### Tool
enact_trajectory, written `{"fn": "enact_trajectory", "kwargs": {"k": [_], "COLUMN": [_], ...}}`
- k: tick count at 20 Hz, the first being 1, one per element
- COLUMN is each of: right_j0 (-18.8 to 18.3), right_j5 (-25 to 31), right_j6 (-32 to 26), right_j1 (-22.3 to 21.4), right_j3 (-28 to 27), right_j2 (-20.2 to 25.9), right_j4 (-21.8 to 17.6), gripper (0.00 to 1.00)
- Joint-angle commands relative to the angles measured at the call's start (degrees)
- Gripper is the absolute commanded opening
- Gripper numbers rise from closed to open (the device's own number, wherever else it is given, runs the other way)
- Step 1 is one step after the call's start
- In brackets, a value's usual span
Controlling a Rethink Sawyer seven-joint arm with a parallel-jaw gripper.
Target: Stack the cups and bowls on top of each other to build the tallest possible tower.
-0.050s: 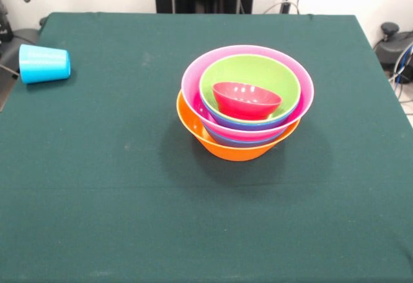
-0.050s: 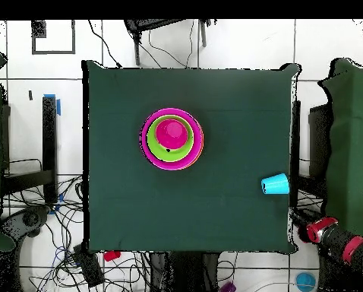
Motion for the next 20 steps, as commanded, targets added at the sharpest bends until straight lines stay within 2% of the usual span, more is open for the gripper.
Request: {"fn": "enact_trajectory", "kwargs": {"k": [1,4,6,13,20], "right_j0": [-1.1,-1.5,-0.9,-3.1,-3.3], "right_j5": [0.6,-0.6,-1.4,-7.8,-7.3], "right_j6": [-20.8,-19.6,-16.9,-19.7,-20.2], "right_j1": [1.9,1.6,0.7,3.8,4.3], "right_j3": [6.9,8.6,9.1,10.3,10.2], "right_j2": [-1.1,-2.1,-3.4,-2.4,-1.4], "right_j4": [-4.3,-5.9,-7.1,-12.5,-11.8], "gripper": [1.0,1.0,1.0,1.0,1.0]}}
